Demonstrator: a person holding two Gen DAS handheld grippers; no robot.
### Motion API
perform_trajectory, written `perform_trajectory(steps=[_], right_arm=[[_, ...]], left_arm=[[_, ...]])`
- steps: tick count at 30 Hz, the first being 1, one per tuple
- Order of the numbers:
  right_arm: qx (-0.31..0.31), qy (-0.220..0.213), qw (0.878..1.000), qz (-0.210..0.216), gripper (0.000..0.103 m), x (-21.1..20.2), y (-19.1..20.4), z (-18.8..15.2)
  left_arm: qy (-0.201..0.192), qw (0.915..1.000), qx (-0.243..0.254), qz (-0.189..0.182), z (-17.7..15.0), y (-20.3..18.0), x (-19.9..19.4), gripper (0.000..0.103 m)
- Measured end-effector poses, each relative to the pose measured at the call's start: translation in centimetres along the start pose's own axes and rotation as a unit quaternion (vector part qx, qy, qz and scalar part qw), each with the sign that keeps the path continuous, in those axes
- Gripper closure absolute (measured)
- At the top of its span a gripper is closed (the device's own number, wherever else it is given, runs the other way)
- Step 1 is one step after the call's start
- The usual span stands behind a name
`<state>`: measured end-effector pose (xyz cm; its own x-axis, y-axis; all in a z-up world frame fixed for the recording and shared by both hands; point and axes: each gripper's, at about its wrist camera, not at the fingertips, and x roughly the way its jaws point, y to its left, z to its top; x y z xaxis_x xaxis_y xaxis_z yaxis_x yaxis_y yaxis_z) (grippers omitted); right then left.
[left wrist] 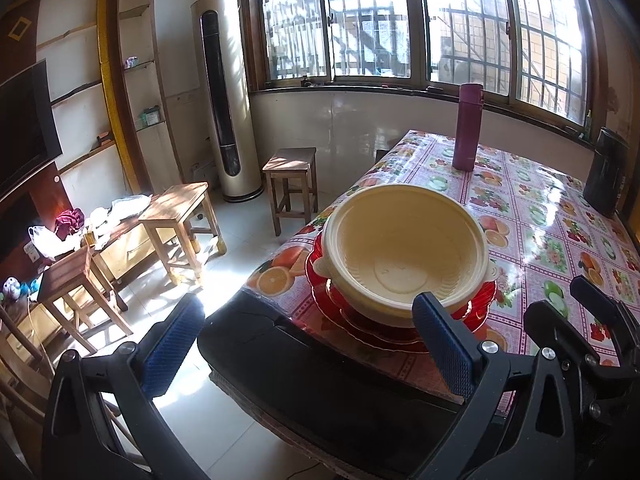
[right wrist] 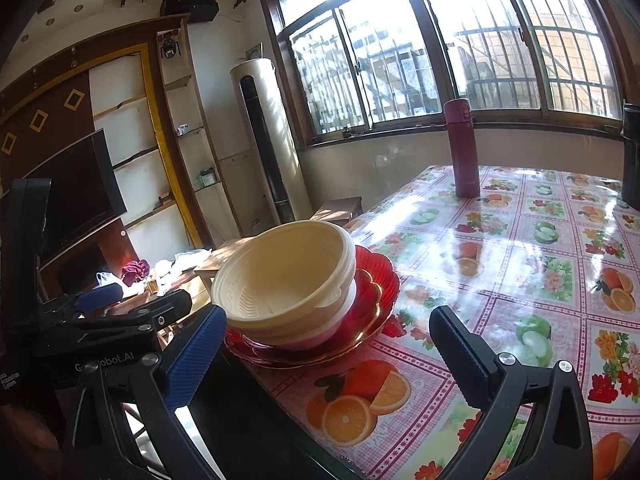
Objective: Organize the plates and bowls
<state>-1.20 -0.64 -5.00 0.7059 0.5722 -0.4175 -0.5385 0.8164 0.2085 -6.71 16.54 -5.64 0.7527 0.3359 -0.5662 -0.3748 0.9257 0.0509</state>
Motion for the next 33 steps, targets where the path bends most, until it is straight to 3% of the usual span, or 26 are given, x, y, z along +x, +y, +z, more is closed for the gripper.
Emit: perform_trajectory(steps=[33], right_arm=[[0.007,0.008,1.000,0.002,0.001,0.80,-0.39,-0.30]], left_arm=[[0.006,1.0000,0.005,0.001,-0.31,0.30,0.28,0.000]])
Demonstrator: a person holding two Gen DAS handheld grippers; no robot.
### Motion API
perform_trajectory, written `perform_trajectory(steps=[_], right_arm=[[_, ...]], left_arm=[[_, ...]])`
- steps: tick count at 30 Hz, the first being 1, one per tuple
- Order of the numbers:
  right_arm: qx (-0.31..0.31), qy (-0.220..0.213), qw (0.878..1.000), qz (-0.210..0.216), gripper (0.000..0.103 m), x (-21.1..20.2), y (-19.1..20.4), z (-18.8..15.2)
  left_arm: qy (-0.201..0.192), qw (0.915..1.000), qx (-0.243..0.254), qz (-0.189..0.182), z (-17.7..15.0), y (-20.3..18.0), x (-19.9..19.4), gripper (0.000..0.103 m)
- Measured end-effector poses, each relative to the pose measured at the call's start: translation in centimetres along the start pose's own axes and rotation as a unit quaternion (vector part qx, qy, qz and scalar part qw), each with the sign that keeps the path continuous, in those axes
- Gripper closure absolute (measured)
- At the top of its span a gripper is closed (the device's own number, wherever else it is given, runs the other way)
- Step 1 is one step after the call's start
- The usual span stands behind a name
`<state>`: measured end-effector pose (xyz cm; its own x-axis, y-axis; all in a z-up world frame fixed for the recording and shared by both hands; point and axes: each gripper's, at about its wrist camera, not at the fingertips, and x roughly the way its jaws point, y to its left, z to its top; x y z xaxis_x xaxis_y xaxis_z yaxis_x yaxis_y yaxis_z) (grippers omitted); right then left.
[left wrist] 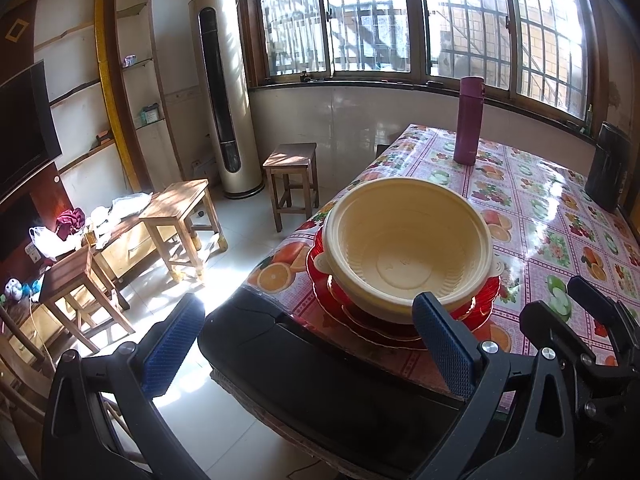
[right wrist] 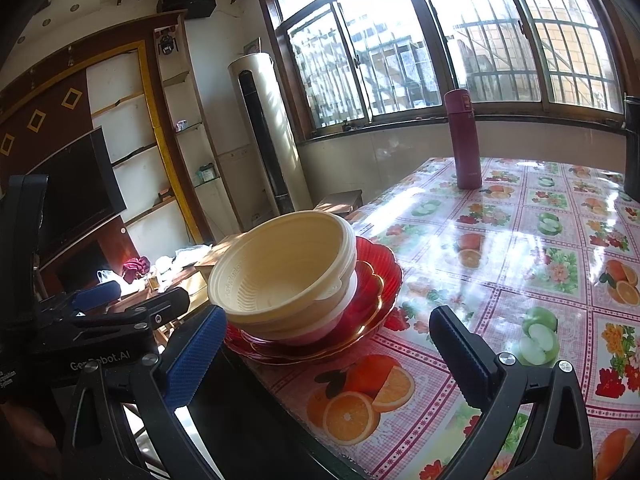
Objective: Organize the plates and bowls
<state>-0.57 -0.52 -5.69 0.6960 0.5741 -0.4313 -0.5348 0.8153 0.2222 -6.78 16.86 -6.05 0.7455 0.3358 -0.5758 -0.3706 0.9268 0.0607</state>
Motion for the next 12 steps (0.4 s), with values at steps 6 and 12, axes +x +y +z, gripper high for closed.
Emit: perform_trajectory(steps=[6,12], right_arm=[[0.001,0.001,1.000,0.000,0.001,0.01,0.01,-0.02],[0.002,0.000,1.000,0.002,0.001,0.09,-0.05,-0.17]], left_arm=[[0.002,1.0000,0.003,-0.001,-0.03,-0.06,0.05,0.000],[-0.009,0.9998,0.016,0.005,-0.01,-0.53,-0.15,0.000]])
